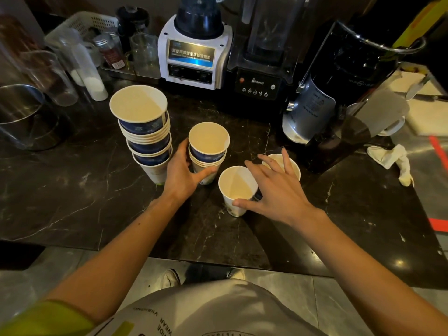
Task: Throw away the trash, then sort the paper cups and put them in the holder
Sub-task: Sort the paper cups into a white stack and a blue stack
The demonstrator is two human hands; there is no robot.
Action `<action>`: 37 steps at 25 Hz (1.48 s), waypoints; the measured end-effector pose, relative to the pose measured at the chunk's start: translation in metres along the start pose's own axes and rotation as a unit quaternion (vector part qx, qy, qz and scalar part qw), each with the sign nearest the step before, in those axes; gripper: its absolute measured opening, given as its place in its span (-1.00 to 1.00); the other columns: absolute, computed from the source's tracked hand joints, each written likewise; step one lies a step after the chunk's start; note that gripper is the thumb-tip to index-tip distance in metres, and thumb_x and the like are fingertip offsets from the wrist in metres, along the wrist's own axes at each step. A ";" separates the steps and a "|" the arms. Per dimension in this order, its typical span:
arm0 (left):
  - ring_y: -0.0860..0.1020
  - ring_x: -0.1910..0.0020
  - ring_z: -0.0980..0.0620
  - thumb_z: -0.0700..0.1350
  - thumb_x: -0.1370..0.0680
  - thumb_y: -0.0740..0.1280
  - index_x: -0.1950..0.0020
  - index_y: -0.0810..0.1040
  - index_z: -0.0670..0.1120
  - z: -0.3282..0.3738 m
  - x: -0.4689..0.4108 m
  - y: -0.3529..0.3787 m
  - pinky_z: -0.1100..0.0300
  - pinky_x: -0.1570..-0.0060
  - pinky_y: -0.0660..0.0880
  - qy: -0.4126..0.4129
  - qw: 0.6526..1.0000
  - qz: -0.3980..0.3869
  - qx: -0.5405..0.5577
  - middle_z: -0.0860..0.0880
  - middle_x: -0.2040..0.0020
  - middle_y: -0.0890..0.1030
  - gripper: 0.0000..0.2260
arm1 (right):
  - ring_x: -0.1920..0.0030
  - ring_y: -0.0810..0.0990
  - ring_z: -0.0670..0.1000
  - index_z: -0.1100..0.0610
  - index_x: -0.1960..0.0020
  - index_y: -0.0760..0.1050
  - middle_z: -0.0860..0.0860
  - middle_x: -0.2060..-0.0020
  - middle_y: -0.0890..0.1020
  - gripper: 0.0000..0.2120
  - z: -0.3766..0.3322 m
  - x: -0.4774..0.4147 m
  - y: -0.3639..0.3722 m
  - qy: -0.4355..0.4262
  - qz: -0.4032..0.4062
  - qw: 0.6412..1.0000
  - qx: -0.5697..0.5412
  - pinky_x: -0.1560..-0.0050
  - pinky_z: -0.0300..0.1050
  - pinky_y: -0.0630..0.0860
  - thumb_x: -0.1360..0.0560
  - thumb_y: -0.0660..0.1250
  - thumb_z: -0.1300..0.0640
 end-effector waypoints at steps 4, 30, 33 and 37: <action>0.34 -0.44 0.10 0.05 -0.34 0.56 -0.55 0.16 0.02 -0.003 0.000 0.000 0.09 -0.36 0.38 -0.007 1.000 0.000 0.001 0.02 -0.50 0.37 -0.11 | -0.48 0.30 0.07 0.11 -0.48 0.33 0.03 -0.34 0.54 -0.12 -0.005 -0.001 -0.009 0.004 0.037 0.998 -0.041 -0.51 0.23 -0.25 -0.43 0.07 -0.52; 0.39 -0.44 0.02 0.15 -0.33 0.54 -0.54 0.16 0.01 0.009 0.002 0.001 -0.10 -0.37 0.41 -0.002 1.000 -0.026 0.004 0.00 -0.48 0.40 -0.10 | -0.45 0.28 0.09 0.04 -0.57 0.10 0.03 -0.48 0.32 -0.03 -0.022 -0.092 -0.014 0.077 0.025 0.933 -0.352 -0.34 0.04 0.32 -0.35 0.50 -0.24; 0.43 -0.40 0.05 0.17 -0.34 0.53 -0.52 0.19 0.06 0.010 0.004 0.001 -0.06 -0.34 0.45 0.009 0.999 -0.030 0.018 0.05 -0.44 0.42 -0.14 | -0.41 0.34 0.03 0.04 -0.54 0.18 0.01 -0.42 0.38 -0.07 -0.010 -0.087 -0.046 0.083 0.086 0.904 -0.410 -0.35 0.03 0.38 -0.33 0.52 -0.23; 0.44 -0.37 0.09 0.17 -0.32 0.55 -0.49 0.20 0.13 0.009 0.002 0.001 -0.01 -0.34 0.45 0.010 0.999 -0.030 0.005 0.12 -0.41 0.43 -0.17 | -0.30 0.45 -0.09 0.05 -0.53 0.21 -0.07 -0.32 0.48 -0.07 0.031 -0.058 -0.097 0.120 0.182 0.867 -0.449 -0.27 -0.09 0.48 -0.31 0.50 -0.26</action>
Point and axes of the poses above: each hand's wrist, its own x-axis away from the middle knuckle, its own y-axis out of the palm, z = x × y, the point moved 10 cm from there along -x, towards the middle knuckle
